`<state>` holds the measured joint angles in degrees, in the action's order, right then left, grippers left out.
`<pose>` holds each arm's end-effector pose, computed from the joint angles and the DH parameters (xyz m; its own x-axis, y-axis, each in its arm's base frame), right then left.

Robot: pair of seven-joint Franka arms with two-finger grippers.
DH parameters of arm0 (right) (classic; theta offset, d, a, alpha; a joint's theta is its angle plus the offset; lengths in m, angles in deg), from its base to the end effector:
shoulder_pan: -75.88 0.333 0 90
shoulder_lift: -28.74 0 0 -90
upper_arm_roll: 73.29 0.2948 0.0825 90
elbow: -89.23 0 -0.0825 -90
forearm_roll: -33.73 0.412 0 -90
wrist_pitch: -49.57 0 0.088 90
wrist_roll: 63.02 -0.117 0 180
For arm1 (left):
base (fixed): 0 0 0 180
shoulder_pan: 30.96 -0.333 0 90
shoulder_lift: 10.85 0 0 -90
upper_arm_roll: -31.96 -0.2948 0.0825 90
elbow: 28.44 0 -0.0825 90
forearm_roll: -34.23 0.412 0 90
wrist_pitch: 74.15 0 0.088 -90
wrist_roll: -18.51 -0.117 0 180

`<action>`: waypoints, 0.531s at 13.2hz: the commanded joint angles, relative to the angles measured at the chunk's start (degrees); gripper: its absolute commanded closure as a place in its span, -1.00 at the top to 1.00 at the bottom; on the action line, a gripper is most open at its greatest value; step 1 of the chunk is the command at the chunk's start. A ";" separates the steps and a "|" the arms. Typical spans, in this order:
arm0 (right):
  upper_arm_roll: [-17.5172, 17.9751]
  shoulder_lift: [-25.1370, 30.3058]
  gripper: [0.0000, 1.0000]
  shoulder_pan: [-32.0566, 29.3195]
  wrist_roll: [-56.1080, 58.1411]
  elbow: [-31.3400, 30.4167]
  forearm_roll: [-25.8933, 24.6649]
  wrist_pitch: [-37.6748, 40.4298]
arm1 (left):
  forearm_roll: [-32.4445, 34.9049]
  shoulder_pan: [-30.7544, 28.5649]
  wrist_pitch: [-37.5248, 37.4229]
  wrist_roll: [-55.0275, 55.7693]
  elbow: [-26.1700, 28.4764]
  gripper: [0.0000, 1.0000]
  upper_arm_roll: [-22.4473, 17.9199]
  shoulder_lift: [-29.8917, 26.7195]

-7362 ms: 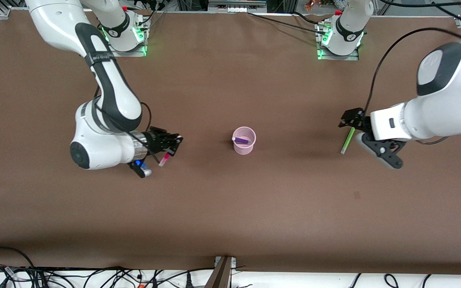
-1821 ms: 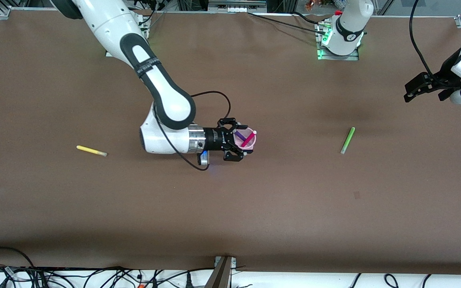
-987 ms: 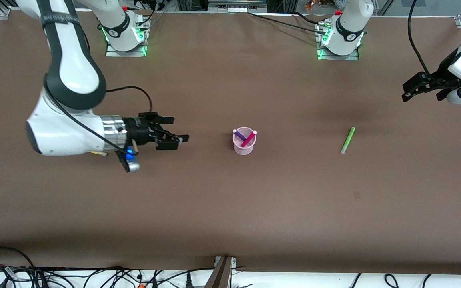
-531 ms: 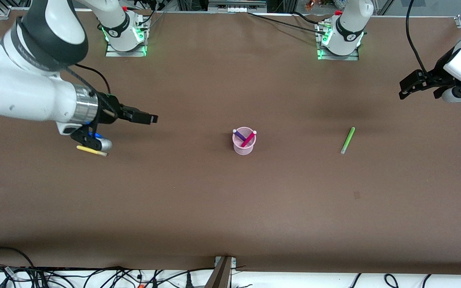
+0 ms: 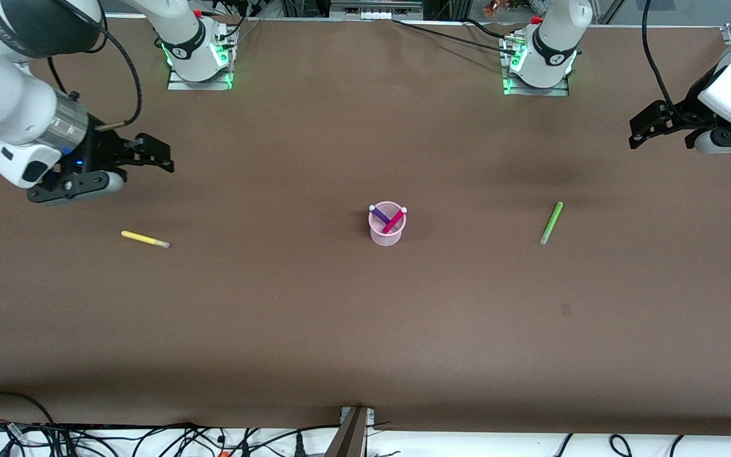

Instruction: Organize pens into pink holder with both arms

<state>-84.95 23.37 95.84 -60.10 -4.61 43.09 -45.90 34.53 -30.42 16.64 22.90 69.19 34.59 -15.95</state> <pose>0.6002 0.1093 0.5140 0.9823 0.1782 -0.0569 0.1685 -0.9750 -0.1450 0.5548 -0.0310 0.5785 0.9993 0.0215 -0.0297 0.0212 -0.9997 -0.0116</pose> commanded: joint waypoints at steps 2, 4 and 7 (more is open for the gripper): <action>0.50 2.03 0.99 -1.68 2.19 -2.31 -6.09 -0.94 | 1.02 0.07 -1.49 0.71 -3.14 1.00 0.00 1.85; 0.68 2.13 0.99 -1.59 1.92 -1.44 -6.45 -0.85 | 1.02 0.25 -1.49 0.62 -4.10 1.00 0.09 2.46; 0.59 1.42 0.99 -1.24 1.92 0.85 -6.63 0.29 | 1.11 0.34 -1.93 0.44 -6.21 1.00 0.09 4.04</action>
<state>-84.69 24.12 94.56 -58.19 -4.54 37.56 -46.40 34.53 -30.41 16.61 22.90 66.46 34.55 -14.05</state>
